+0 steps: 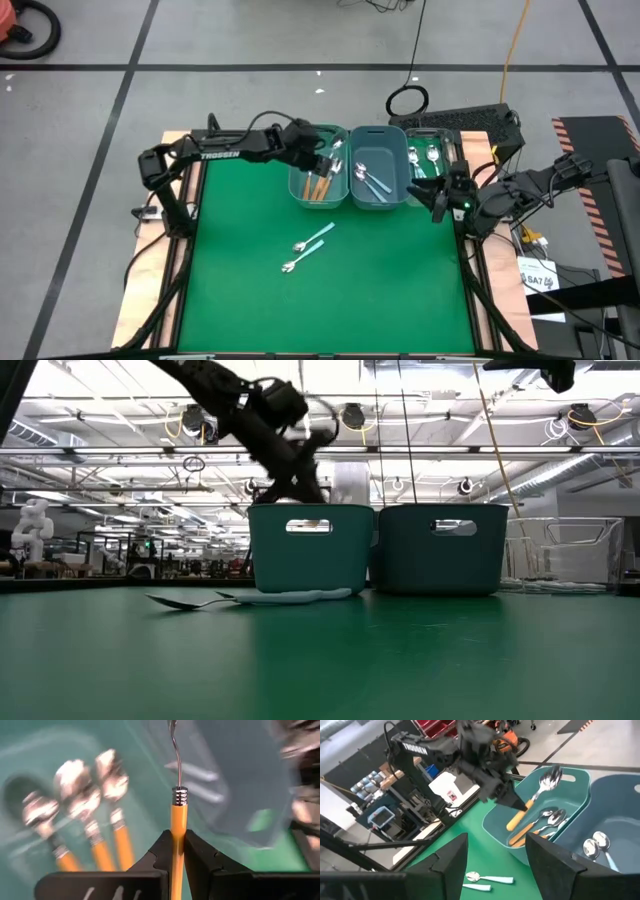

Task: Sort silverware by color (type)
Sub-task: Put the yellow spoon into the green bin

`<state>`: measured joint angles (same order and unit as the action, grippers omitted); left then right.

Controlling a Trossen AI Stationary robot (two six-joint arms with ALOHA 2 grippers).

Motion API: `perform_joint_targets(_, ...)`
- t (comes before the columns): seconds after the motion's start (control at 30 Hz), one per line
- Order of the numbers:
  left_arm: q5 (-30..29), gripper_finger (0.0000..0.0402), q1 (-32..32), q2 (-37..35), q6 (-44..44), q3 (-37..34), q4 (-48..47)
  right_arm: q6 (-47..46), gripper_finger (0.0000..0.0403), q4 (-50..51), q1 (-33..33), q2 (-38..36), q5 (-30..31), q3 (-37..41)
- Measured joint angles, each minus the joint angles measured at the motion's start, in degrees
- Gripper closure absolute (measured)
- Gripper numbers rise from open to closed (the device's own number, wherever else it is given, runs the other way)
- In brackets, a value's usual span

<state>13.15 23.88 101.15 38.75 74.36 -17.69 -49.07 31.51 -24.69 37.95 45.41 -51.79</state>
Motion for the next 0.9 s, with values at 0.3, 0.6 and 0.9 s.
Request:
perform_joint_targets(0.3, -2.7, 0.0369, 0.3, -0.1, 2.4, -9.3, 2.0, -4.0, 0.0211, -1.9, 0.0, 1.9, 2.1, 0.0)
perform_joint_targets(0.6, -2.8, 0.0369, 0.1, 0.1, 1.3, -9.7, 7.1, -4.2, 0.0211, -6.9, 0.0, 5.9, 5.7, 0.0)
perform_joint_targets(0.9, -4.7, 0.0318, 0.6, 0.1, 2.4, -9.7, 3.7, -4.4, 0.0211, -11.0, 0.0, 9.9, 5.9, 0.0)
